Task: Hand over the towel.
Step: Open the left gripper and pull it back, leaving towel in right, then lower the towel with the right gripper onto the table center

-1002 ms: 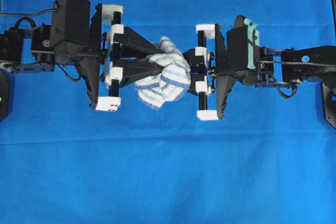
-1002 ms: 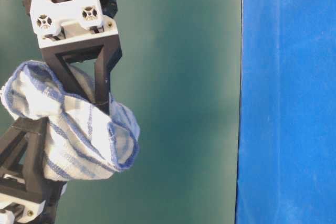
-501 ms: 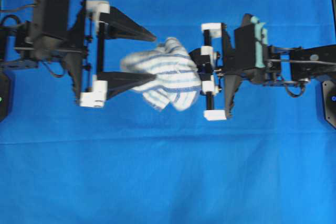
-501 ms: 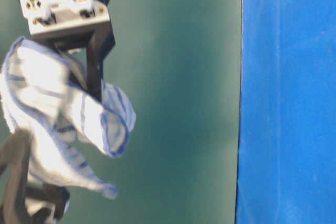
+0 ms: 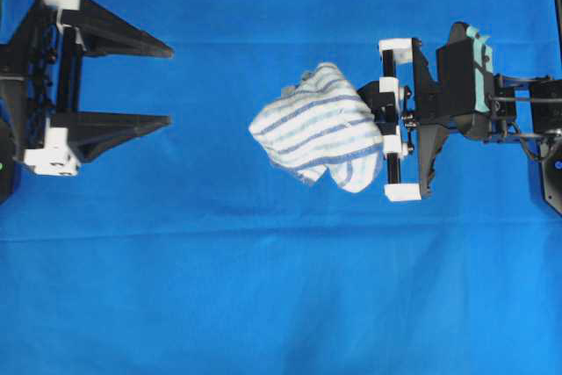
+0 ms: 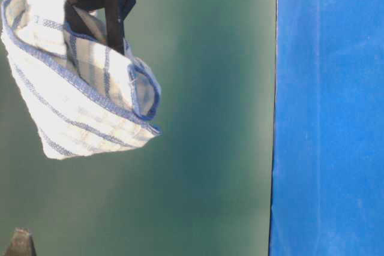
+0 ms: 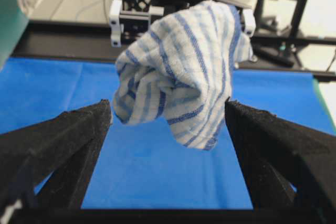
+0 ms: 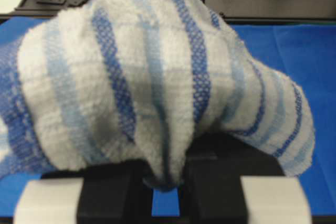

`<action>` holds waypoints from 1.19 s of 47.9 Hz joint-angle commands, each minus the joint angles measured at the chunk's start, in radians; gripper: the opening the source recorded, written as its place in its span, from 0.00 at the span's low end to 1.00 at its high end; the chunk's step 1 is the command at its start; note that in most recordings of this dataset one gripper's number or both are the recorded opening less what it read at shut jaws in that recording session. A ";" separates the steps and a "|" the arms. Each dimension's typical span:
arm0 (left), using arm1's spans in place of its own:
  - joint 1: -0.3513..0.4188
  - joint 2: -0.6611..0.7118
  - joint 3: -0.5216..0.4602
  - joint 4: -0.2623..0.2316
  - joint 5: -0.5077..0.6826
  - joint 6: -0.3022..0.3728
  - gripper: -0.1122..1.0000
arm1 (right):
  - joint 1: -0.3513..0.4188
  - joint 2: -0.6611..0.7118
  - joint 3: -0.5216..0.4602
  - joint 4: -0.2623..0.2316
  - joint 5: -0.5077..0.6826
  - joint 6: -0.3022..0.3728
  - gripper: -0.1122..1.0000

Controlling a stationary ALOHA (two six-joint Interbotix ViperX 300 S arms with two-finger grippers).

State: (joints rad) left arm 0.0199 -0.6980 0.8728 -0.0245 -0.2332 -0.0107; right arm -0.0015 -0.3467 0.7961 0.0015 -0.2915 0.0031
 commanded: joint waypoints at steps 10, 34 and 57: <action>0.002 0.008 -0.015 0.002 -0.003 0.003 0.94 | -0.009 0.008 -0.026 0.003 0.028 0.002 0.21; 0.002 0.014 -0.012 0.002 -0.003 0.003 0.94 | -0.144 0.370 -0.187 0.003 0.374 0.002 0.21; 0.002 0.020 -0.011 0.002 -0.003 0.006 0.94 | -0.149 0.489 -0.189 0.003 0.411 0.020 0.21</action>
State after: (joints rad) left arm 0.0199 -0.6765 0.8744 -0.0245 -0.2316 -0.0061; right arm -0.1519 0.1565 0.6213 0.0015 0.1104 0.0184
